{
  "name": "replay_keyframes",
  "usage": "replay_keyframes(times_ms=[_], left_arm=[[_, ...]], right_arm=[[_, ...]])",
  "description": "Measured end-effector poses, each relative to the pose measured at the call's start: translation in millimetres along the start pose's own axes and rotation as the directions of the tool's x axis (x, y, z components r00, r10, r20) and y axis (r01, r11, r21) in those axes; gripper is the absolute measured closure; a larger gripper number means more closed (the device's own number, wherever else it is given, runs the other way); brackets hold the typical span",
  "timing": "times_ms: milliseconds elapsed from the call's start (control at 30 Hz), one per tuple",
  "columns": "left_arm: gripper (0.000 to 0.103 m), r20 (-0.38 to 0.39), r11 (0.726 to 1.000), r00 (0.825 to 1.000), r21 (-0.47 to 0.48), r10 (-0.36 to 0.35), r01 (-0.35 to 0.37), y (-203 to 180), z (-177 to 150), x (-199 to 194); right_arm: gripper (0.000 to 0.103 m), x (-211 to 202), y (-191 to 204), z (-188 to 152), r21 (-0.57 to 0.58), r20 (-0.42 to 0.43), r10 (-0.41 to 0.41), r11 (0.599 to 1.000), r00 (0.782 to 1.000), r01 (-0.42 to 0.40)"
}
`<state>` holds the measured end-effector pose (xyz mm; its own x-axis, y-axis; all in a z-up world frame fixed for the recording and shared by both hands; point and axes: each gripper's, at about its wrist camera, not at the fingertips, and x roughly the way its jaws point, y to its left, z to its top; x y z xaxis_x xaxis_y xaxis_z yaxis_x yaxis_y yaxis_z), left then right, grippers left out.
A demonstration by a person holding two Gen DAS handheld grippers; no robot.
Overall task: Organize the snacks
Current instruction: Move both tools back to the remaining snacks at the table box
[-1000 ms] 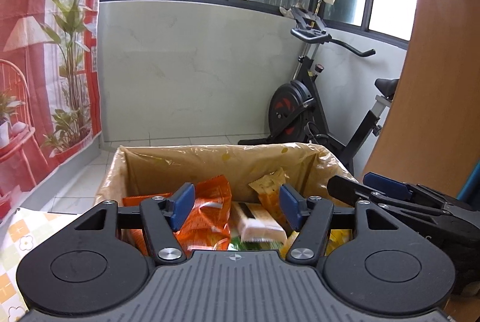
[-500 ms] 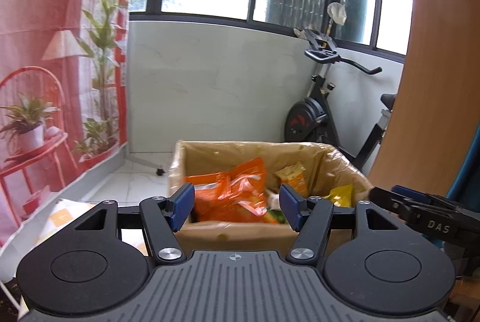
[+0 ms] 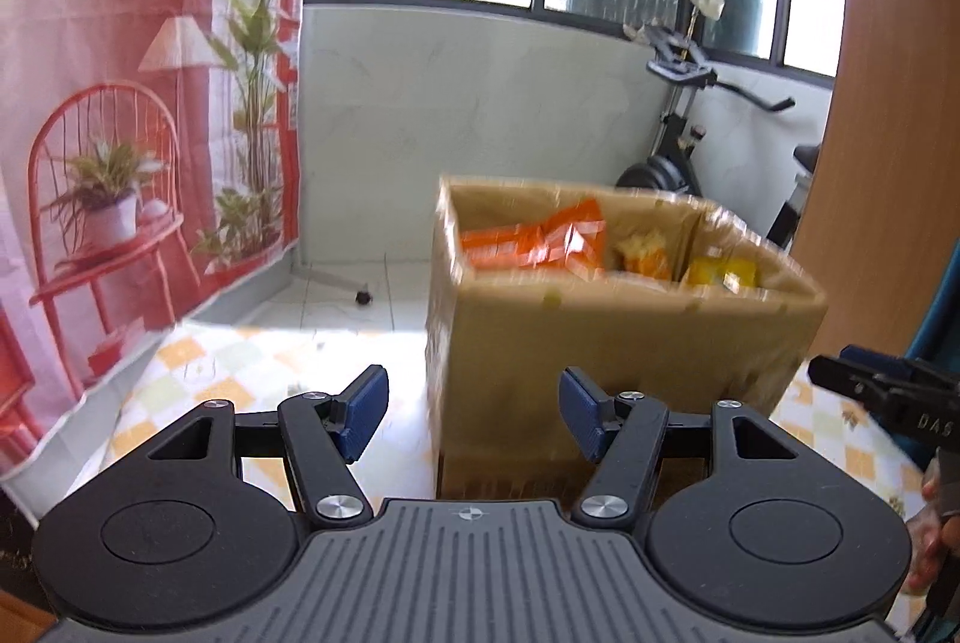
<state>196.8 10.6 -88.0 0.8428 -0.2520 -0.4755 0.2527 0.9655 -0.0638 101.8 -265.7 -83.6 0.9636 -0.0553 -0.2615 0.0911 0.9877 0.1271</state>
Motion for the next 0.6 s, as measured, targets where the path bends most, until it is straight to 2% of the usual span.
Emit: replay_keyframes(times_ms=[267, 367, 500, 600], left_arm=[[0.037, -0.076, 0.999, 0.997, -0.038, -0.007, 0.004, 5.4, -46.8, 12.6], [0.032, -0.113, 0.998, 0.993, -0.056, -0.025, 0.019, 1.8, -60.5, 19.8], [0.030, -0.148, 0.996, 0.988, -0.077, -0.051, 0.040, -7.1, -79.2, 27.3], [0.029, -0.163, 0.994, 0.985, -0.102, -0.064, 0.047, -13.4, -88.7, 33.0]], right_arm=[[0.032, -0.7, -8.1, -40.4, -0.006, -0.052, -0.023, 1.000, 0.998, 0.022], [0.027, 3.1, -14.9, -55.6, 0.003, -0.102, 0.007, 1.000, 0.995, -0.007], [0.014, 4.9, -21.1, -75.7, -0.023, -0.151, 0.000, 1.000, 0.989, -0.004], [0.011, 7.5, -24.6, -91.0, -0.061, -0.200, -0.005, 0.998, 0.980, -0.008]])
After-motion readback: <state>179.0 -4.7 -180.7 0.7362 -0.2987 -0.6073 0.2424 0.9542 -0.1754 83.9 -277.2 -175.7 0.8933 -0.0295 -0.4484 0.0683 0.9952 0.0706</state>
